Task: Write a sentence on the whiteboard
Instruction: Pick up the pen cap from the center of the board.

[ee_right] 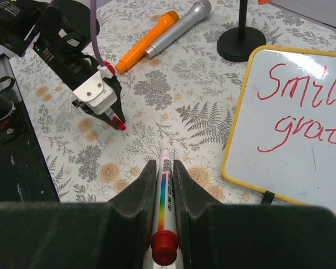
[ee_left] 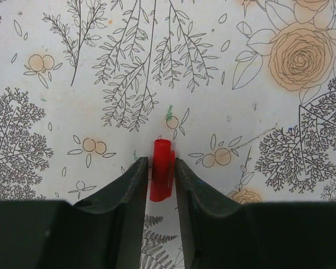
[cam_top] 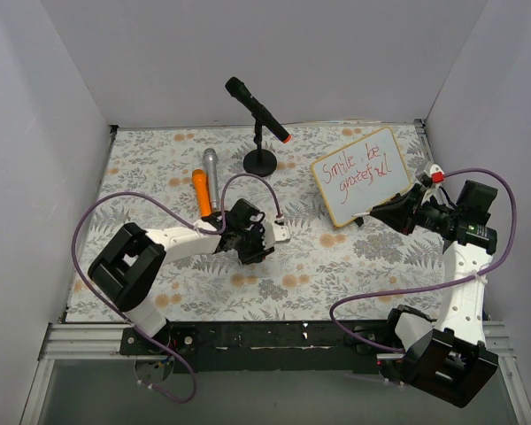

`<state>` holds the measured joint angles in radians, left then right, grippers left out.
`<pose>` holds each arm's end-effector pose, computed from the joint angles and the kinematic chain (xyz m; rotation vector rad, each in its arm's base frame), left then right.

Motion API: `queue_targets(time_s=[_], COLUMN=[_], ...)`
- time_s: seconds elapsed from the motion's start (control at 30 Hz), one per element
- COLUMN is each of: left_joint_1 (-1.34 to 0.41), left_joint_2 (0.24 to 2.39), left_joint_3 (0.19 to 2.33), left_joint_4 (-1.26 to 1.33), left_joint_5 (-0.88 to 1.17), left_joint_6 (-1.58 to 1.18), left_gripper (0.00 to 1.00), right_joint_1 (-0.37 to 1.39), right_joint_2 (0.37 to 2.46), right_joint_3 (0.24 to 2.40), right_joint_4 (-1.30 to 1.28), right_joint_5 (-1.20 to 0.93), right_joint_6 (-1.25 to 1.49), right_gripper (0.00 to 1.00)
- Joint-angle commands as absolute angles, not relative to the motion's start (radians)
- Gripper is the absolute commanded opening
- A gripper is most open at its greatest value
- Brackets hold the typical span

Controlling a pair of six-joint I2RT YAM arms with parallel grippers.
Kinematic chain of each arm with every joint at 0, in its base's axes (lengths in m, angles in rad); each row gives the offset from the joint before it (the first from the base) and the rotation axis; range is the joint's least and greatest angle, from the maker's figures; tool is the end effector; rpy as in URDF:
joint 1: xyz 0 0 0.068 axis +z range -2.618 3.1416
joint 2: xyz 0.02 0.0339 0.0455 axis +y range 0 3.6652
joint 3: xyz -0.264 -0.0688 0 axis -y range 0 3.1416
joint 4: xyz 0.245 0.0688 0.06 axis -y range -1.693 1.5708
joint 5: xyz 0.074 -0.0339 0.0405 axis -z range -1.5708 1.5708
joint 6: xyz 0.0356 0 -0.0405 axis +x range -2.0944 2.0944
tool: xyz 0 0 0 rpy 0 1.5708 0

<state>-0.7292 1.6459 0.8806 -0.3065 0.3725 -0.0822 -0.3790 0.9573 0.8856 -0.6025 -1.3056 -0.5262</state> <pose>0.2220 -0.2158 0.1562 0.9931 2.5492 -0.7479 0.1816 -0.0353 0.3196 -0.7464 1.6448 0.8092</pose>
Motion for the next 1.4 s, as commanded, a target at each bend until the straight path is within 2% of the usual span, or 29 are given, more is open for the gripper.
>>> queue_targets(time_s=[0.0,0.13,0.3,0.43,0.53,0.6,0.63,0.67,1.0,1.23,1.37], left_joint_1=[-0.770,-0.788,-0.802,-0.815,-0.815,-0.815,-0.815,-0.815,-0.815,-0.813,-0.813], left_joint_2=[1.614,1.606,1.575,1.574,1.568,1.559,1.549,1.545,1.591,1.575,1.560], left_joint_3=[0.792,0.764,0.712,0.704,0.719,0.733,0.733,0.735,0.848,0.856,0.865], left_joint_4=[-0.301,-0.276,-0.229,-0.229,-0.232,-0.236,-0.236,-0.233,-0.350,-0.388,-0.400], left_joint_5=[0.281,0.210,0.176,0.178,0.195,0.204,0.210,0.212,0.146,0.216,0.245], left_joint_6=[-0.072,-0.100,-0.115,-0.127,-0.159,-0.176,-0.201,-0.209,-0.449,-0.442,-0.445], left_gripper=[0.27,0.31,0.27,0.04,0.01,0.04,0.08,0.17,0.35,0.28,0.28], right_joint_1=[-0.377,-0.377,-0.377,-0.377,-0.377,-0.377,-0.377,-0.377,-0.377,-0.377,-0.377], right_joint_2=[0.945,0.939,0.937,0.937,0.937,0.937,0.937,0.939,0.945,0.946,0.943], right_joint_3=[0.887,0.884,0.881,0.882,0.879,0.877,0.879,0.879,0.876,0.874,0.873], right_joint_4=[-0.581,-0.583,-0.580,-0.578,-0.578,-0.577,-0.577,-0.577,-0.569,-0.563,-0.563], right_joint_5=[-1.330,-1.330,-1.331,-1.333,-1.333,-1.331,-1.331,-1.331,-1.330,-1.331,-1.330], right_joint_6=[-0.535,-0.535,-0.535,-0.532,-0.532,-0.532,-0.531,-0.531,-0.525,-0.514,-0.512], right_gripper=[0.01,0.01,0.01,0.01,0.01,0.01,0.01,0.01,0.01,0.01,0.01])
